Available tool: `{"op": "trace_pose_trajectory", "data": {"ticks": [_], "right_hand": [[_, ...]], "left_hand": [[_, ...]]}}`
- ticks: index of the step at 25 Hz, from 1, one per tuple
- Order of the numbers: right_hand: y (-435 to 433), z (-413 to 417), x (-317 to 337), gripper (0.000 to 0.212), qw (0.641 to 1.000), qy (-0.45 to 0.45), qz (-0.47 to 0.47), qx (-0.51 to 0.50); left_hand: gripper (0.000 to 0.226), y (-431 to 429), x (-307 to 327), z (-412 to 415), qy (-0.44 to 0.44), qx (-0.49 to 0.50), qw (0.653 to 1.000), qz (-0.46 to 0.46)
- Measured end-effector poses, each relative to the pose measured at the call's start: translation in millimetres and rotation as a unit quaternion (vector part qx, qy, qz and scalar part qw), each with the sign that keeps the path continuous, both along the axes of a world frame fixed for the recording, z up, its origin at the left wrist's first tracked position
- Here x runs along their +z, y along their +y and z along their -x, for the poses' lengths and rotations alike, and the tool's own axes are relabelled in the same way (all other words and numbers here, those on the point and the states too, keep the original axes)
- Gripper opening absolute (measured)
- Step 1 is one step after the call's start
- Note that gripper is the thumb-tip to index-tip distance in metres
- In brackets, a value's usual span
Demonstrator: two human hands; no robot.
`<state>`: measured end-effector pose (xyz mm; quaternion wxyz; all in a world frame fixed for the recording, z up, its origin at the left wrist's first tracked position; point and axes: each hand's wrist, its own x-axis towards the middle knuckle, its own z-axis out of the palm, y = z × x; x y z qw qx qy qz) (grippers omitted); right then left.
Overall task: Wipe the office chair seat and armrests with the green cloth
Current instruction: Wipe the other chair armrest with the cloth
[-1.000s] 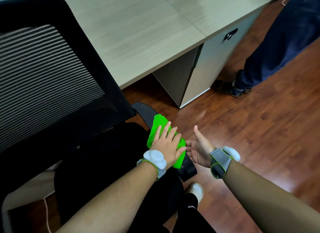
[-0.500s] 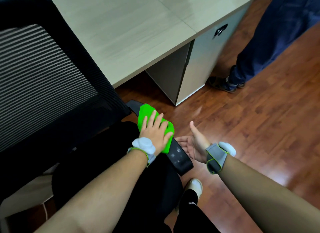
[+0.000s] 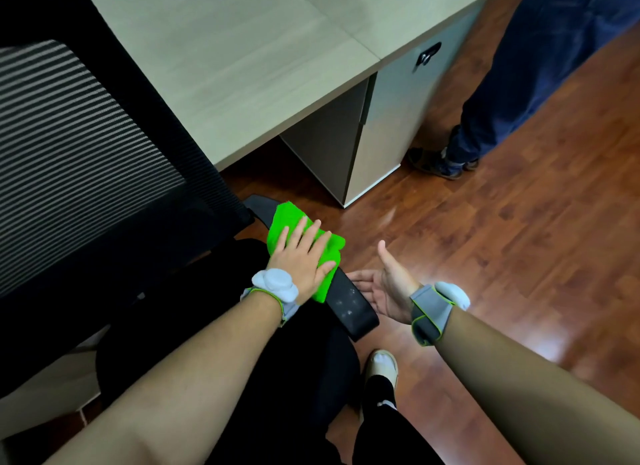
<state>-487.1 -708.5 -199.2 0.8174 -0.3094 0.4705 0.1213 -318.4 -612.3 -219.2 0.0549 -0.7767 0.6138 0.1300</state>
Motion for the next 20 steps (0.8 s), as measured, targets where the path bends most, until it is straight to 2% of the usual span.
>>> {"op": "trace_pose_trajectory", "data": {"ticks": [4, 7, 11, 13, 16, 20], "right_hand": [[0.4, 14.9, -4.1, 0.095, 1.000, 0.027, 0.006, -0.002], [0.4, 24.0, -7.4, 0.097, 0.999, 0.039, 0.018, 0.004], [-0.2, 25.3, -4.9, 0.097, 0.999, 0.039, 0.028, 0.004], [0.5, 26.0, -4.7, 0.098, 0.999, 0.035, 0.030, 0.006], [2.7, 24.5, -4.2, 0.096, 0.999, 0.036, 0.035, 0.003], [5.2, 25.8, -5.3, 0.097, 0.999, 0.030, 0.034, 0.000]], "left_hand": [[0.069, 18.8, 2.6, 56.4, -0.026, -0.084, 0.995, 0.038], [0.059, 15.2, 7.6, 70.0, -0.018, -0.108, 0.992, 0.061], [0.031, -6.2, 5.9, 24.2, -0.015, -0.046, 0.993, 0.106], [0.027, -9.3, 7.3, 15.1, -0.020, -0.010, 0.994, 0.107], [0.048, 5.1, 5.4, 34.1, 0.003, -0.011, 0.997, 0.078], [0.073, 23.7, 4.6, 83.2, -0.046, -0.073, 0.995, 0.054]]}}
